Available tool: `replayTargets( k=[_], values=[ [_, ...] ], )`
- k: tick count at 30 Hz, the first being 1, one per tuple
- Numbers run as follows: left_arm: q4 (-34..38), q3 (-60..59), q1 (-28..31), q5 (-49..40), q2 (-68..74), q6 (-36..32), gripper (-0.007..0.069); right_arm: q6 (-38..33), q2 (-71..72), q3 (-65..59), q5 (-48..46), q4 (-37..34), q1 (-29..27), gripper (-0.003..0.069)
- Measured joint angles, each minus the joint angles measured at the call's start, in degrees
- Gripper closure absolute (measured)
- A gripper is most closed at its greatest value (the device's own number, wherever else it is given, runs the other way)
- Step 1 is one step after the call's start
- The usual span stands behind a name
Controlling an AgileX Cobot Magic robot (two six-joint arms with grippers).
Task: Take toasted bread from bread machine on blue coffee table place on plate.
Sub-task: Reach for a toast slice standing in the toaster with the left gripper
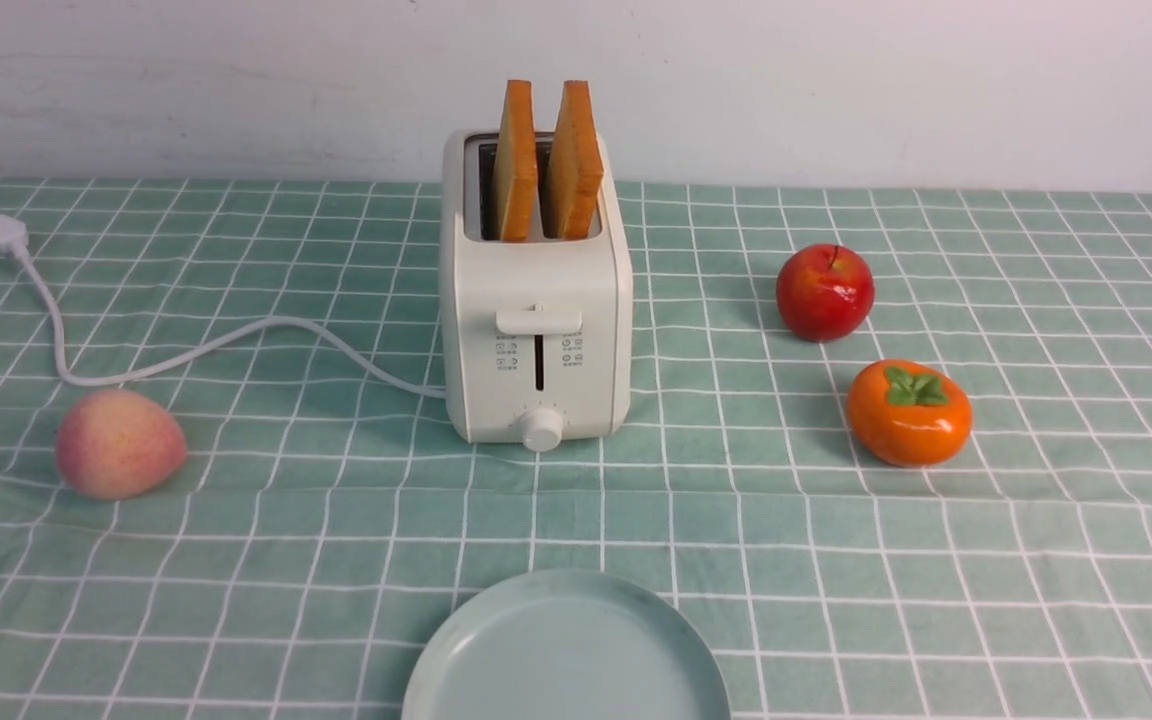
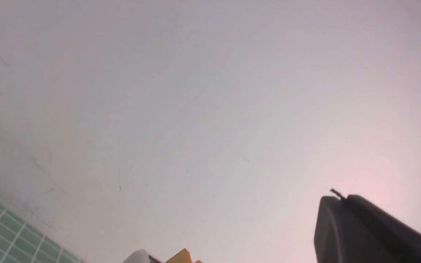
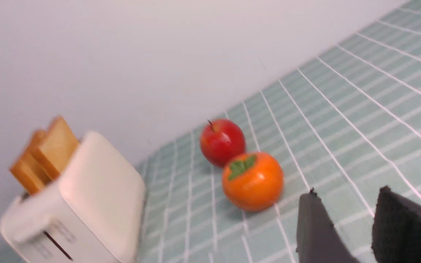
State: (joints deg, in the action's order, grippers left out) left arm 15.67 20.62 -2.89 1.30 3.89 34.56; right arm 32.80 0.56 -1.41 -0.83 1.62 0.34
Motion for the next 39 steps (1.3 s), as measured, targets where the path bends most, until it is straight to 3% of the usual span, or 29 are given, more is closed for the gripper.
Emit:
replayTargets(
  k=[4,6,8,11,13,14,16,19,20,21,24,29,35,39],
  values=[
    [-3.1,13.3,0.0,-18.8,10.4,-1.2,0.0638,0.4,0.0,0.0,4.8,-0.1,0.0,0.0419],
    [-4.2,23.4,0.0,-36.7,22.0,-4.4,0.0638,1.1,0.0,0.0,7.9,0.0,0.0,0.0419],
    [-4.4,29.2,0.0,-47.2,31.0,-8.1,0.0638,2.4,0.0,0.0,9.5,0.1,0.0,0.0419],
    [-3.6,33.5,0.0,-54.1,41.4,-13.5,0.0638,6.4,0.0,0.4,8.9,0.1,0.1,0.0428],
    [-0.4,35.6,0.0,-56.3,49.0,-18.3,0.0638,13.7,0.0,4.7,-1.0,0.7,2.1,0.0456],
    [-0.1,36.0,0.0,-56.4,50.4,-19.1,0.0638,13.7,0.0,5.2,-1.0,0.8,2.1,0.0460],
    [4.4,39.0,0.0,-57.5,57.8,-22.1,0.0638,16.8,-1.2,12.4,-15.9,2.7,5.8,0.0519],
    [4.5,45.1,-3.1,-58.0,65.8,-22.5,0.0638,12.6,-7.1,22.1,-33.1,3.7,12.7,0.0622],
    [4.2,46.2,-3.4,-58.0,66.9,-22.2,0.0638,12.6,-7.6,22.1,-33.1,3.7,13.2,0.0629],
    [1.3,50.6,-6.5,-58.0,70.7,-20.4,0.0638,9.7,-12.6,27.2,-41.2,3.7,17.9,0.0667],
    [-4.7,58.6,-12.3,-58.2,78.8,-15.5,0.0638,5.7,-19.5,32.0,-47.1,3.9,24.4,0.0678],
    [-8.9,74.1,-17.3,-62.6,91.0,-12.5,0.0638,2.3,-25.2,32.7,-46.8,4.9,31.0,0.0678],
    [-10.4,93.2,-18.0,-65.0,103.6,-12.9,0.0631,1.8,-26.4,32.7,-45.7,5.7,32.5,0.0675],
    [-10.6,100.7,-18.0,-64.4,108.7,-16.2,0.0550,1.7,-26.4,32.7,-45.5,6.7,32.5,0.0675]
  ],
)
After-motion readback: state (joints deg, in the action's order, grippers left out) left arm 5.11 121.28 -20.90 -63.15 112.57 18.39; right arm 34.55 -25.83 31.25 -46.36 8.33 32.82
